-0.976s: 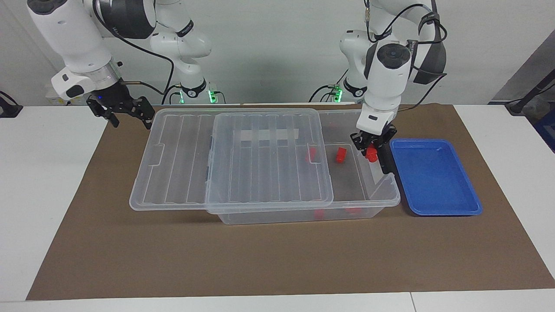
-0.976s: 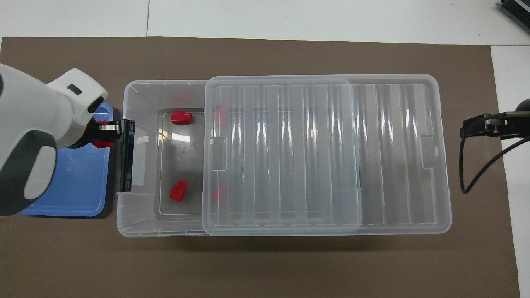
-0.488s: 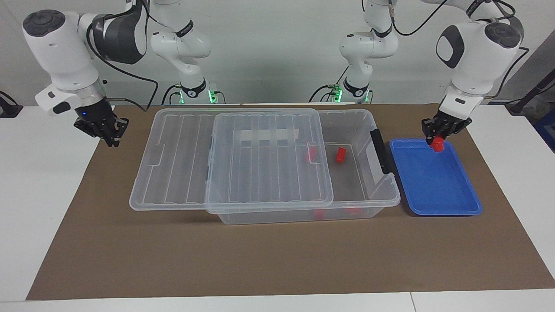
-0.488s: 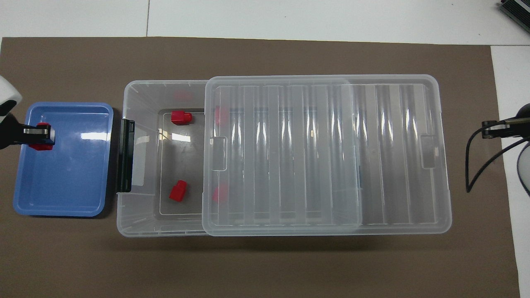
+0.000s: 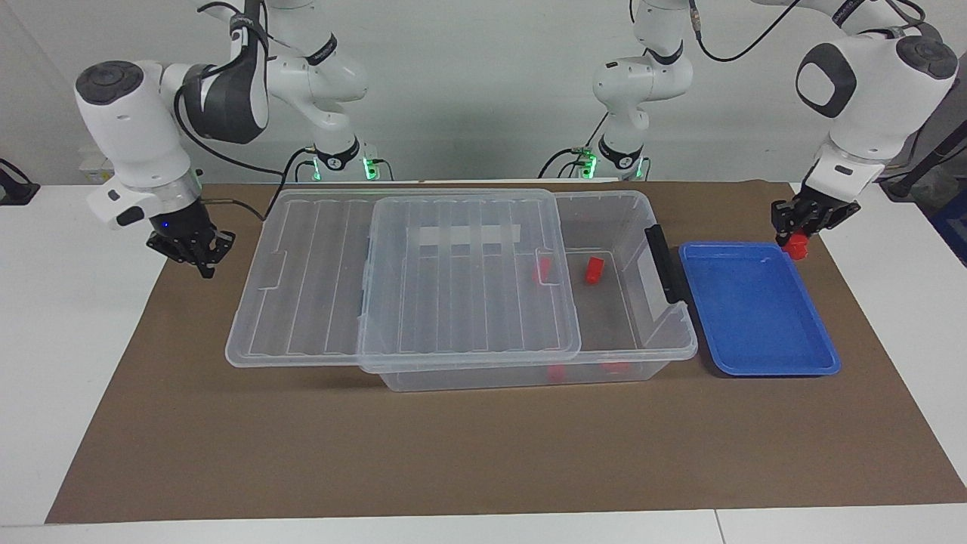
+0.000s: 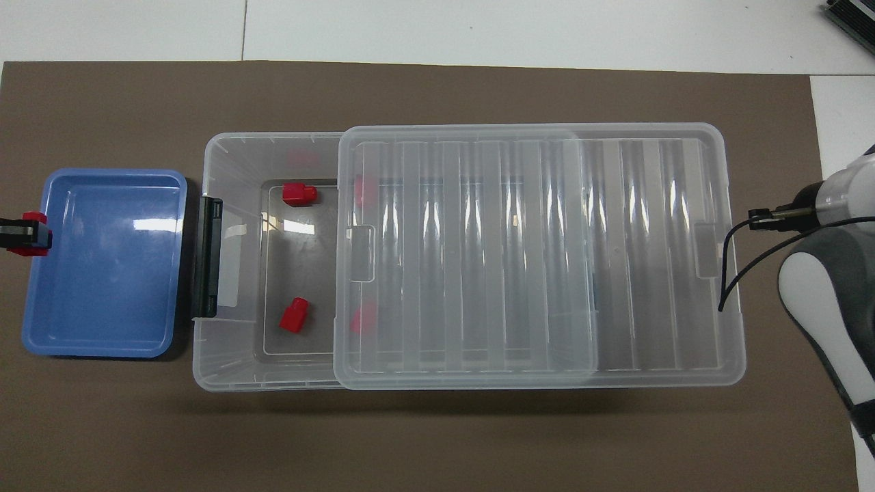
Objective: Place red block in blue tray from box
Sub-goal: 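Lower the block into the tray while the right gripper slides the lid back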
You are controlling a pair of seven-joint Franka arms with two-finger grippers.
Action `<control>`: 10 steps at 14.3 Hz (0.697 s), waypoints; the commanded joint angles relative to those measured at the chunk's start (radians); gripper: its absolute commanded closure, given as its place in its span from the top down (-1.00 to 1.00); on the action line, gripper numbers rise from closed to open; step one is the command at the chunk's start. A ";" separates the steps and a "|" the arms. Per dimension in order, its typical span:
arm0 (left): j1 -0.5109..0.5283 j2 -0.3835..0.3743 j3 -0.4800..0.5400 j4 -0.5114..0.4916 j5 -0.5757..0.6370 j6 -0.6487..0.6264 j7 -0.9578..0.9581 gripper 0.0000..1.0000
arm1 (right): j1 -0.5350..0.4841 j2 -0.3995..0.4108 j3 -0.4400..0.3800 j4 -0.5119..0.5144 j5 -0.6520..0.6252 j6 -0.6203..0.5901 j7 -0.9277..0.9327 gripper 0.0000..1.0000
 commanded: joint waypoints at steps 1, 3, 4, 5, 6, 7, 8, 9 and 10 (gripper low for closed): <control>0.009 -0.002 -0.006 -0.097 -0.018 0.138 -0.002 -1.00 | 0.015 0.003 0.006 -0.014 -0.016 0.031 0.019 -1.00; 0.010 0.021 -0.005 -0.125 -0.018 0.200 -0.003 -1.00 | 0.026 0.005 0.008 -0.015 -0.013 0.031 0.047 -1.00; 0.016 0.032 -0.006 -0.131 -0.018 0.215 -0.002 -1.00 | 0.027 0.006 0.012 -0.017 -0.013 0.031 0.055 -1.00; 0.023 0.046 -0.006 -0.146 -0.018 0.241 -0.002 -1.00 | 0.027 0.011 0.015 -0.017 -0.011 0.033 0.058 -1.00; 0.023 0.050 -0.006 -0.172 -0.018 0.295 -0.009 -1.00 | 0.027 0.011 0.018 -0.017 -0.010 0.033 0.059 -1.00; 0.021 0.053 -0.006 -0.203 -0.020 0.339 -0.023 -1.00 | 0.030 0.011 0.023 -0.015 -0.008 0.033 0.059 -1.00; 0.018 0.061 -0.006 -0.225 -0.020 0.376 -0.054 -1.00 | 0.058 0.012 0.026 -0.015 -0.007 0.031 0.065 -1.00; 0.017 0.066 -0.006 -0.235 -0.020 0.396 -0.072 -1.00 | 0.073 0.012 0.026 -0.015 -0.005 0.031 0.079 -1.00; 0.017 0.070 -0.006 -0.237 -0.020 0.398 -0.074 -1.00 | 0.089 0.015 0.028 -0.015 -0.007 0.031 0.088 -1.00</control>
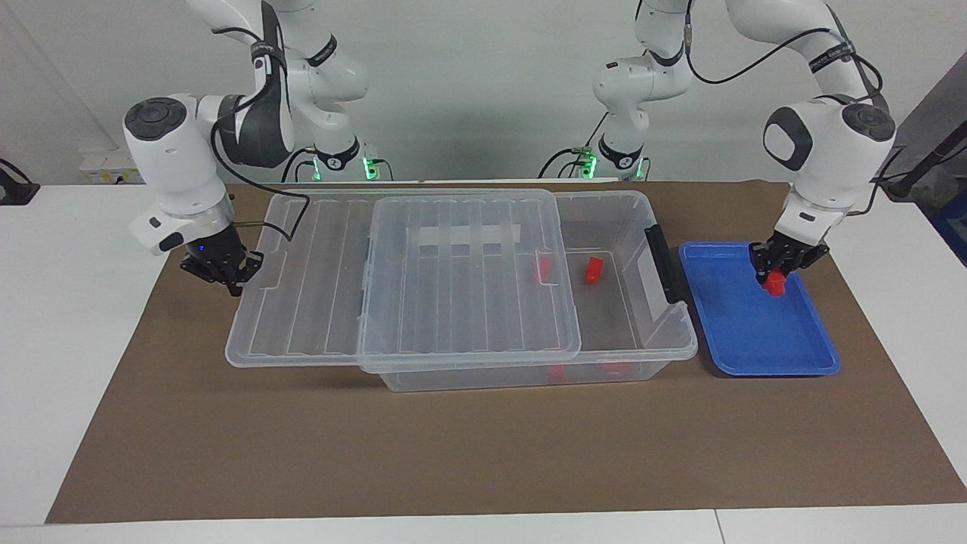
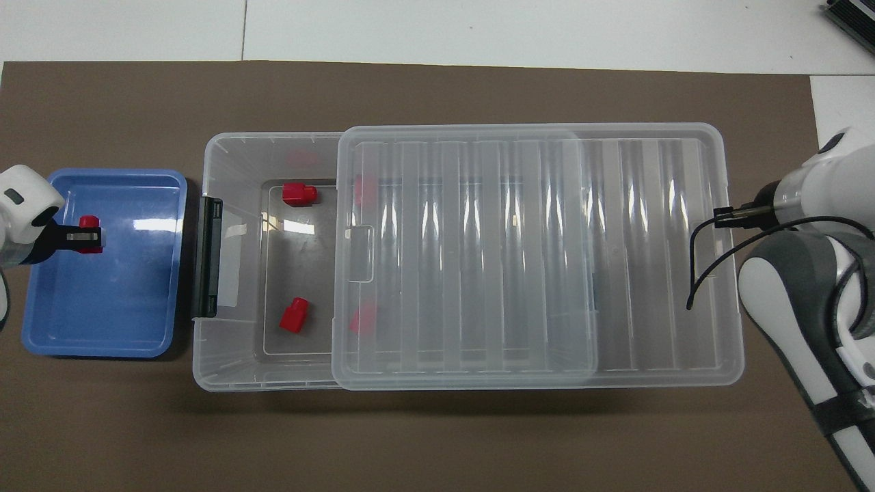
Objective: Place red block in blue tray from box
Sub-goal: 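Lower the block into the tray while the right gripper slides the lid back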
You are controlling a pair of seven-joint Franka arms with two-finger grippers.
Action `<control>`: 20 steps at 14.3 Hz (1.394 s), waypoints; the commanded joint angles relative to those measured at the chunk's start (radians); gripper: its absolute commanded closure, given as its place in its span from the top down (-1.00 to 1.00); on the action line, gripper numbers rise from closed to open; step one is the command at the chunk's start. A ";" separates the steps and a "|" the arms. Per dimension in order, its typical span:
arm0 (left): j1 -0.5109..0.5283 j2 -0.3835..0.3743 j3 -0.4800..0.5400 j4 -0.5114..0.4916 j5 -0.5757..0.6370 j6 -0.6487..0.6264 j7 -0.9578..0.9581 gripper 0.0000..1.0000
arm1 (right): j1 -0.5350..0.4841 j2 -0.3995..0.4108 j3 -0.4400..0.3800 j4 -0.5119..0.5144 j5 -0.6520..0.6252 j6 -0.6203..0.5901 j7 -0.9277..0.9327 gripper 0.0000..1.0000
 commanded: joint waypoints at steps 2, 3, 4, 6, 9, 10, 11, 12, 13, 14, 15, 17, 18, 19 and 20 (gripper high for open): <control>0.003 -0.004 -0.008 -0.033 -0.058 0.044 -0.056 -1.00 | 0.070 0.009 0.008 -0.011 -0.005 0.016 0.043 -1.00; -0.001 -0.003 -0.008 -0.033 -0.081 0.046 -0.075 -1.00 | 0.078 0.012 0.008 -0.010 -0.005 0.016 0.041 -1.00; -0.001 0.003 -0.008 -0.035 -0.081 0.049 -0.073 -1.00 | 0.080 0.012 0.010 -0.010 -0.007 0.016 0.041 -1.00; -0.001 0.026 -0.008 -0.035 -0.081 0.069 -0.072 -1.00 | 0.083 0.014 0.013 -0.008 0.002 0.014 0.043 -1.00; -0.001 0.068 -0.008 -0.035 -0.081 0.125 -0.073 -1.00 | 0.109 0.017 0.014 -0.001 0.031 0.005 0.041 -1.00; -0.001 0.082 -0.008 -0.035 -0.081 0.145 -0.075 -1.00 | 0.116 0.017 0.014 -0.001 0.035 0.004 0.038 -1.00; -0.003 0.097 -0.008 -0.035 -0.083 0.164 -0.080 -1.00 | 0.122 0.015 0.014 -0.001 0.036 0.002 0.038 -1.00; -0.006 0.108 -0.009 -0.035 -0.083 0.178 -0.086 -1.00 | 0.126 0.015 0.014 -0.001 0.036 0.002 0.038 -1.00; -0.015 0.120 -0.009 -0.035 -0.083 0.188 -0.104 -1.00 | 0.141 0.015 0.014 -0.001 0.039 0.002 0.039 -1.00; -0.023 0.131 -0.009 -0.035 -0.083 0.201 -0.122 -1.00 | 0.142 0.015 0.014 -0.001 0.053 0.002 0.040 -1.00; -0.031 0.140 -0.009 -0.036 -0.083 0.211 -0.130 -1.00 | 0.144 0.015 0.014 -0.001 0.058 0.004 0.040 -1.00; -0.031 0.154 -0.009 -0.061 -0.083 0.254 -0.132 -1.00 | 0.150 0.017 0.014 -0.001 0.079 0.007 0.044 -1.00; -0.031 0.160 -0.009 -0.076 -0.083 0.289 -0.129 -1.00 | 0.159 0.017 0.014 -0.001 0.099 0.010 0.059 -1.00; -0.031 0.163 -0.009 -0.079 -0.083 0.294 -0.121 -1.00 | 0.159 0.021 0.014 -0.001 0.104 0.010 0.079 -1.00; -0.029 0.163 -0.008 -0.079 -0.083 0.285 -0.107 -1.00 | 0.164 0.023 0.016 -0.001 0.105 0.011 0.088 -1.00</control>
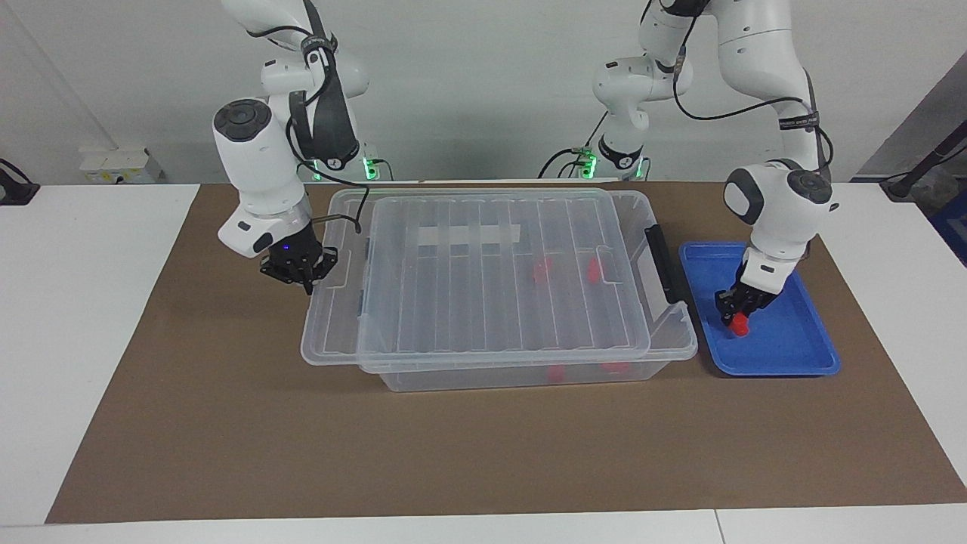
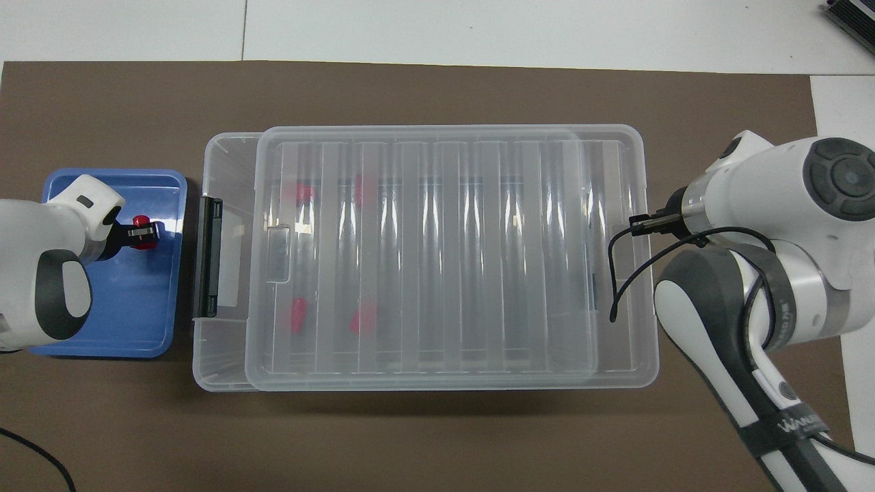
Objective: Place red block in blue tray from box
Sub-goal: 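Lower the block into the tray while the right gripper slides the lid back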
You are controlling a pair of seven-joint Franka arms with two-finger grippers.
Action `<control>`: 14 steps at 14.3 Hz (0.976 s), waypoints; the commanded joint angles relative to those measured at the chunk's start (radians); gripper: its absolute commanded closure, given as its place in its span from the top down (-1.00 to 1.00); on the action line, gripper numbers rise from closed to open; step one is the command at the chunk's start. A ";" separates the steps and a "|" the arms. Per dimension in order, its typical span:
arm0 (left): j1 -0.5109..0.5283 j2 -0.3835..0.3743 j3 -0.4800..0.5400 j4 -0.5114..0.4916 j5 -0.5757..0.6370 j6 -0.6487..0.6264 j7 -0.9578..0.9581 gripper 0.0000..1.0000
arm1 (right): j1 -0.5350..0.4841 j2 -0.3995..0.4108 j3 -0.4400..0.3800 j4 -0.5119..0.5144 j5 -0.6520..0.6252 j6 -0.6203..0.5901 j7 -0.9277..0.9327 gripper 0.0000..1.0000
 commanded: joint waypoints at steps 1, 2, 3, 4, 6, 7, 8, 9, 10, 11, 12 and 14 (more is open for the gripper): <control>-0.005 -0.005 0.010 -0.023 -0.019 0.026 0.060 -1.00 | 0.020 0.013 0.006 -0.001 0.030 0.011 0.036 -1.00; 0.004 -0.005 0.010 -0.018 -0.019 0.011 0.101 -1.00 | 0.021 0.015 0.006 -0.001 0.050 0.011 0.035 -1.00; 0.009 -0.007 0.010 -0.015 -0.019 -0.004 0.135 -1.00 | 0.025 0.016 0.006 -0.001 0.057 0.011 0.035 -1.00; 0.012 -0.007 0.010 -0.011 -0.019 -0.017 0.151 -1.00 | 0.036 0.016 0.006 -0.001 0.059 0.011 0.035 -1.00; 0.014 -0.007 0.010 -0.010 -0.019 -0.021 0.183 -1.00 | 0.039 0.018 0.006 -0.001 0.061 0.011 0.036 -1.00; 0.014 -0.007 0.010 -0.010 -0.019 -0.021 0.186 -1.00 | 0.039 0.018 0.006 -0.001 0.062 0.011 0.036 -1.00; 0.014 -0.007 0.010 -0.012 -0.019 -0.020 0.186 -1.00 | 0.041 0.018 0.006 -0.001 0.062 0.013 0.036 -1.00; 0.012 -0.007 0.010 -0.012 -0.019 -0.018 0.185 -1.00 | 0.044 0.018 0.006 -0.001 0.071 0.013 0.039 -1.00; 0.012 -0.007 0.010 -0.014 -0.019 -0.015 0.186 -1.00 | 0.059 0.019 0.006 -0.001 0.090 0.014 0.041 -1.00; 0.014 -0.007 0.010 -0.014 -0.019 -0.012 0.185 -1.00 | 0.059 0.019 0.006 -0.001 0.093 0.014 0.042 -1.00; 0.012 -0.007 0.010 -0.015 -0.019 -0.009 0.185 -1.00 | 0.060 0.022 0.006 -0.001 0.093 0.014 0.050 -1.00; 0.012 -0.007 0.010 -0.015 -0.019 -0.008 0.185 -0.62 | 0.060 0.024 0.006 -0.001 0.094 0.014 0.053 -1.00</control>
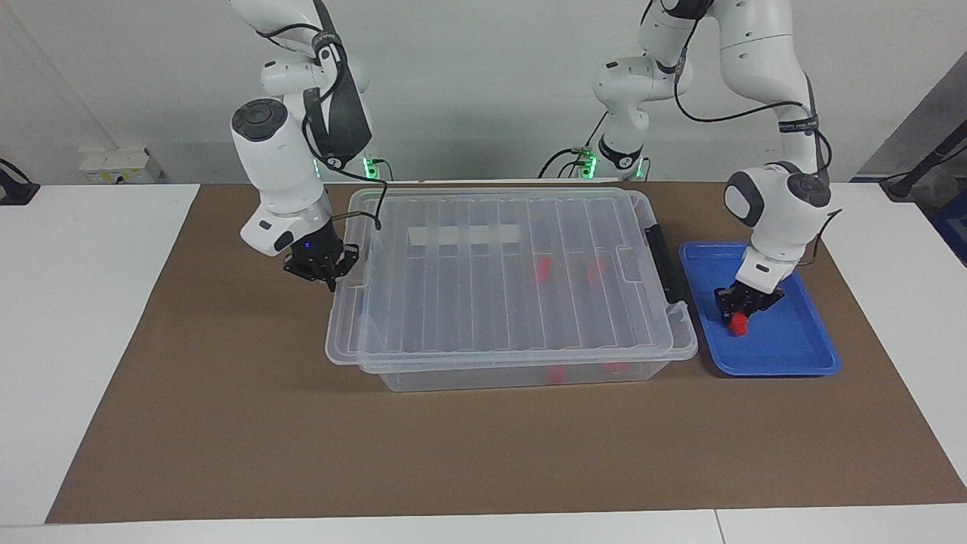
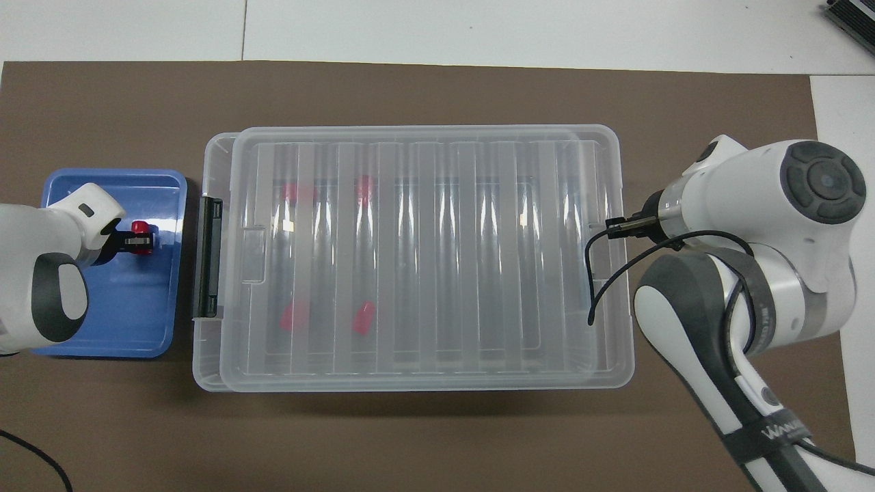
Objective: Place red block in blue tray from box
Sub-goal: 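Lower the block into the tray while the right gripper slides the lid back, then open the left gripper to release the red block in the tray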
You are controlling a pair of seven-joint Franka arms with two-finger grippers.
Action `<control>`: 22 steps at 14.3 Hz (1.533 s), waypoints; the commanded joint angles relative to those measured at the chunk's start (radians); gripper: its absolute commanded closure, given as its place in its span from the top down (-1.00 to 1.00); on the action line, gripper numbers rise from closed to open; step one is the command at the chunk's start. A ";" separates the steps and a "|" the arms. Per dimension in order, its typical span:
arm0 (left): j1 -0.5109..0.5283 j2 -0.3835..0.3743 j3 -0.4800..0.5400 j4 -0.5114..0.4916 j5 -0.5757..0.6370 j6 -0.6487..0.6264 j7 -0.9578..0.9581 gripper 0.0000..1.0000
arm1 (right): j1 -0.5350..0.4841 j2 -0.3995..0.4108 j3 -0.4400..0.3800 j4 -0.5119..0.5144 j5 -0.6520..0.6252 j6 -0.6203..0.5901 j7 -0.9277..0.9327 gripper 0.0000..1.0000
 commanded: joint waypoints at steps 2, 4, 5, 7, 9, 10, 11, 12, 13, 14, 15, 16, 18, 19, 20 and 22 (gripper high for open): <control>0.004 -0.008 -0.001 -0.008 -0.019 0.000 0.028 0.64 | 0.020 0.021 0.005 -0.002 0.042 0.016 0.029 -1.00; 0.004 -0.008 -0.001 -0.007 -0.019 -0.001 0.028 1.00 | 0.020 0.022 0.005 0.001 0.042 0.014 0.027 -1.00; 0.004 -0.008 -0.001 -0.007 -0.019 -0.003 0.030 1.00 | 0.020 0.022 0.005 0.006 0.042 0.011 0.027 -1.00; 0.004 -0.008 -0.001 -0.007 -0.019 -0.005 0.030 1.00 | 0.020 0.027 0.005 0.014 0.056 0.010 0.029 -1.00; 0.004 -0.008 -0.001 -0.005 -0.019 -0.005 0.030 1.00 | 0.020 0.027 0.005 0.014 0.078 0.011 0.027 -1.00; 0.004 -0.008 -0.001 -0.004 -0.019 -0.006 0.030 1.00 | 0.020 0.027 0.005 0.014 0.079 0.011 0.029 -1.00; 0.004 -0.008 -0.001 -0.001 -0.019 -0.012 0.028 1.00 | 0.021 0.027 0.006 0.014 0.079 0.011 0.027 -1.00; 0.004 -0.011 -0.001 0.010 -0.019 -0.023 0.028 1.00 | 0.021 0.027 0.010 0.012 0.079 0.011 0.027 -1.00; 0.002 -0.018 -0.001 0.021 -0.019 -0.053 0.028 1.00 | 0.021 0.027 0.010 0.012 0.079 0.011 0.027 -1.00; 0.002 -0.024 -0.002 0.045 -0.019 -0.099 0.028 1.00 | 0.021 0.027 0.011 0.012 0.079 0.011 0.027 -1.00; 0.001 -0.036 -0.002 0.071 -0.019 -0.147 0.028 1.00 | 0.021 0.027 0.011 0.012 0.079 0.011 0.026 -1.00; 0.001 -0.044 -0.002 0.090 -0.019 -0.185 0.027 1.00 | 0.021 0.027 0.011 0.012 0.079 0.011 0.026 -1.00; -0.002 -0.070 -0.002 0.117 -0.020 -0.245 0.025 1.00 | 0.026 0.027 0.011 0.012 0.079 0.013 0.026 -1.00; -0.007 -0.091 -0.002 0.133 -0.020 -0.282 0.025 1.00 | 0.028 0.027 0.011 0.012 0.079 0.013 0.024 -1.00; -0.007 -0.105 -0.002 0.160 -0.022 -0.328 0.025 1.00 | 0.028 0.027 0.011 0.012 0.079 0.013 0.026 -1.00; -0.010 -0.122 -0.002 0.240 -0.022 -0.453 0.025 1.00 | 0.029 0.027 0.011 0.012 0.079 0.013 0.026 -1.00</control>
